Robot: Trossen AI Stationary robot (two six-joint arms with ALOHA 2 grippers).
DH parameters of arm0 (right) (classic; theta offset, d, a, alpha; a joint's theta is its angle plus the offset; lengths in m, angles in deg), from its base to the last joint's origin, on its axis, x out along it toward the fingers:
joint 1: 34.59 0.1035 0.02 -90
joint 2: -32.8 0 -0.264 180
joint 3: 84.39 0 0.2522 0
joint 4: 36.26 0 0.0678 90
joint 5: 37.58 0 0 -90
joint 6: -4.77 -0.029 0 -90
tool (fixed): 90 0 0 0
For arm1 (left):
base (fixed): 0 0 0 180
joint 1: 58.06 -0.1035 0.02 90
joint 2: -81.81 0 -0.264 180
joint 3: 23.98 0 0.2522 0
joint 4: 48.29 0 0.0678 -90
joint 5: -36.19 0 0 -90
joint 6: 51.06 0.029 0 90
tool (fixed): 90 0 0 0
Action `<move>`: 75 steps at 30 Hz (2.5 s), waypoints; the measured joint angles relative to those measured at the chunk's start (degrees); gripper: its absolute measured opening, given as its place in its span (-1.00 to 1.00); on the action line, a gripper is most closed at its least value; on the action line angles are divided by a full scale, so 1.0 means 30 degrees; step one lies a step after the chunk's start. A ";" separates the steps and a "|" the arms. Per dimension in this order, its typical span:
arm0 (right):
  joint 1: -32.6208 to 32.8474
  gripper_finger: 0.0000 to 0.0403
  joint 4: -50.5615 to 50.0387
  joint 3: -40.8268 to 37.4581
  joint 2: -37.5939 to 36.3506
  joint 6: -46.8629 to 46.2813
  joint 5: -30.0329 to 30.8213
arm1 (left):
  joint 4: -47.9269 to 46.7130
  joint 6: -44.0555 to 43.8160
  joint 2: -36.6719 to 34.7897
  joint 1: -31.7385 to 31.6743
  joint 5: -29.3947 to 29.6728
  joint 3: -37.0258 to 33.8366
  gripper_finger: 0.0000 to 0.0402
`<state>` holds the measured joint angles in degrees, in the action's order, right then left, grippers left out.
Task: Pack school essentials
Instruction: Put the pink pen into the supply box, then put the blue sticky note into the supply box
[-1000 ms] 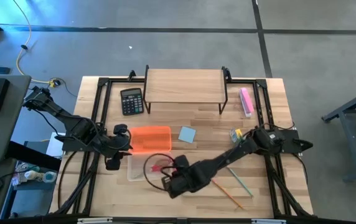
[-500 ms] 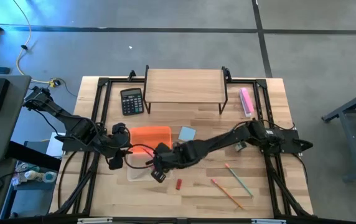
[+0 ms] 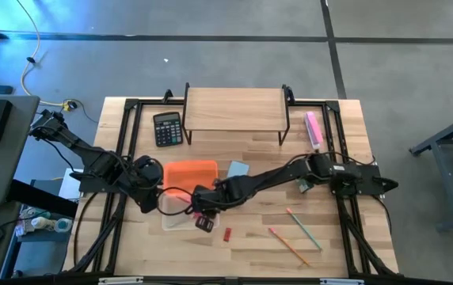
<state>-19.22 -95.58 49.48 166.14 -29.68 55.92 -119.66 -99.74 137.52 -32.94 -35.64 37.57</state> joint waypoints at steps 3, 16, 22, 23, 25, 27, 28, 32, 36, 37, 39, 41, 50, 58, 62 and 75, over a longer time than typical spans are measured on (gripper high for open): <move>0.0010 -0.86 0.0159 0.0000 0.0388 0.0127 -0.0767 | 0.0004 -0.0022 0.0000 0.0011 0.0000 0.0000 -0.45; -0.0036 -0.87 0.0066 0.0000 0.1000 0.1219 -0.1331 | 0.0075 0.0574 0.0000 0.0004 0.0000 0.0000 -0.45; -0.0039 -0.71 0.0056 0.0000 0.1000 0.1075 -0.1330 | 0.0102 0.0797 0.0000 0.0004 -0.0078 0.0000 -0.45; -0.0036 -0.65 0.0056 0.0000 0.1000 0.0884 -0.1333 | 0.0106 0.0869 0.0000 0.0001 -0.0182 0.0000 -0.45; -0.0036 -0.50 0.0069 0.0000 0.0993 0.0502 -0.1333 | 0.0106 0.1229 0.0000 -0.0003 -0.0428 0.0000 -0.45; -0.0038 -0.37 0.0065 0.0000 0.0993 0.0038 -0.1333 | 0.0106 0.1542 0.0000 -0.0003 -0.0545 0.0000 -0.45; -0.0044 -0.32 0.0064 0.0000 0.0993 -0.0216 -0.1366 | 0.0106 0.1591 0.0000 -0.0003 -0.0574 0.0000 -0.45; -0.0038 -0.20 -0.0453 0.0288 0.0986 -0.1529 -0.1836 | 0.0106 0.1755 0.0000 -0.0003 -0.0574 0.0000 -0.45; 0.0134 -0.19 -0.2002 0.1337 0.0986 -0.2190 -0.0724 | 0.0121 0.1806 0.0000 -0.0003 -0.0561 0.0000 -0.45; 0.0215 -0.19 -0.2515 0.1772 0.0986 -0.2281 -0.0205 | 0.0128 0.1806 0.0000 -0.0003 -0.0561 0.0000 -0.45; 0.0375 -0.18 -0.3624 0.2699 0.0976 -0.2546 0.0928 | 0.0135 0.1806 0.0000 -0.0003 -0.0579 0.0000 -0.44; 0.0570 -0.18 -0.4936 0.3671 0.0964 -0.2784 0.1968 | 0.0135 0.1799 0.0000 -0.0003 -0.0813 0.0000 -0.42; 0.1263 -0.18 -0.7685 0.4320 -0.0304 -0.4481 0.5074 | 0.0171 0.1806 0.0000 -0.0003 -0.1005 0.0000 -0.20; 0.1958 -0.18 -1.0780 0.4313 -0.1459 -0.6553 0.7611 | 0.1659 0.3667 0.0000 -0.0003 -0.0658 0.0000 -0.08; 0.2415 -0.18 -1.2481 0.4313 -0.2043 -0.7964 0.8850 | 0.3156 0.4766 0.0004 -0.0003 -0.0368 0.0000 -0.05; 0.3155 -0.18 -1.4814 0.4299 -0.4465 -1.0377 1.2117 | 0.3573 0.4947 0.0006 -0.0491 0.1086 0.0007 0.42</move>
<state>-9.75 -140.02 62.38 152.74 -60.81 92.28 -108.94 -84.90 137.54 -34.42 -32.38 37.59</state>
